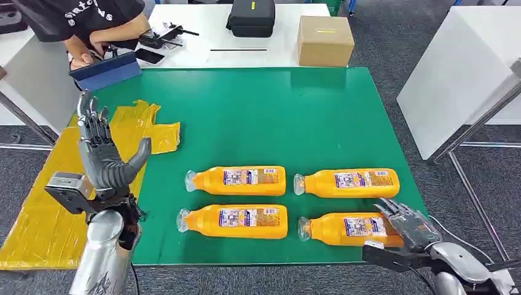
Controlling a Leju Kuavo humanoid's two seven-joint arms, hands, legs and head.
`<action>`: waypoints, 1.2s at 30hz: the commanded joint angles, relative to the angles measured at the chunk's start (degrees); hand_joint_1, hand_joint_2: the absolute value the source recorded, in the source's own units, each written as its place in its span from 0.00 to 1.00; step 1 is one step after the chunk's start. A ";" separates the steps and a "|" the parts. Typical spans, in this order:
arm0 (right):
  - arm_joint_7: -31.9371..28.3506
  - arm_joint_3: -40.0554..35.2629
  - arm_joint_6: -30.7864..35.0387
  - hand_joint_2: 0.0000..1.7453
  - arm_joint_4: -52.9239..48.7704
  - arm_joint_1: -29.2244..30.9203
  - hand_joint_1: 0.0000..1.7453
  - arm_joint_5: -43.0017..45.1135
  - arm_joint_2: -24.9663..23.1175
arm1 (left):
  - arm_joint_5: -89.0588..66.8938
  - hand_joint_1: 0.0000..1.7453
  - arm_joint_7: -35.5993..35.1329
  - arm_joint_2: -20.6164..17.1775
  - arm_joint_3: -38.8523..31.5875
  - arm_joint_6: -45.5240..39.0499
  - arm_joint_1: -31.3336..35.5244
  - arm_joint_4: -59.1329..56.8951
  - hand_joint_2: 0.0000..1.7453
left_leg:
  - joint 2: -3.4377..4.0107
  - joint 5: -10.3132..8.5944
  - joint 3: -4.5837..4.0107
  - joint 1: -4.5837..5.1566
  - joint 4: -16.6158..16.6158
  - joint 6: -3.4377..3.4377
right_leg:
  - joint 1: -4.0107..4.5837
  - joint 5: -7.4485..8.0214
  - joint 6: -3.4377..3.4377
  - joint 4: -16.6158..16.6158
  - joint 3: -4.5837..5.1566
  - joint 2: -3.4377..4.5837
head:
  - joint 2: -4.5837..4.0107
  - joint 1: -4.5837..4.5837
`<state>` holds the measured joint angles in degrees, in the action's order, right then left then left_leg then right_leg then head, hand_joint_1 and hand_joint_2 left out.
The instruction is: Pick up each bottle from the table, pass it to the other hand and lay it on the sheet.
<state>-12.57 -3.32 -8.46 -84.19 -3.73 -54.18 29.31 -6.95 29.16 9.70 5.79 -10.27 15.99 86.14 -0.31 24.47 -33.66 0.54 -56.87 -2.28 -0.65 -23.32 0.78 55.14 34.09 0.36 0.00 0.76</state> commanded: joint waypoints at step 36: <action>0.02 -6.44 3.59 1.00 15.23 7.32 1.00 -1.49 -5.50 | 0.64 0.00 -0.05 -0.04 -1.90 0.05 1.83 -3.85 1.00 | 0.31 0.07 0.86 -0.11 0.10 0.23 | 0.08 0.11 -0.16 -0.17 -0.82 0.37 | 0.00 0.00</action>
<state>-12.57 -7.69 -5.20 -73.50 4.47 -55.52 26.08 -6.54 29.35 9.90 5.25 -10.47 16.14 85.53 0.06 24.52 -32.91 0.51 -56.87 -2.25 -0.64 -23.20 0.70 55.12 33.45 0.84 0.00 0.77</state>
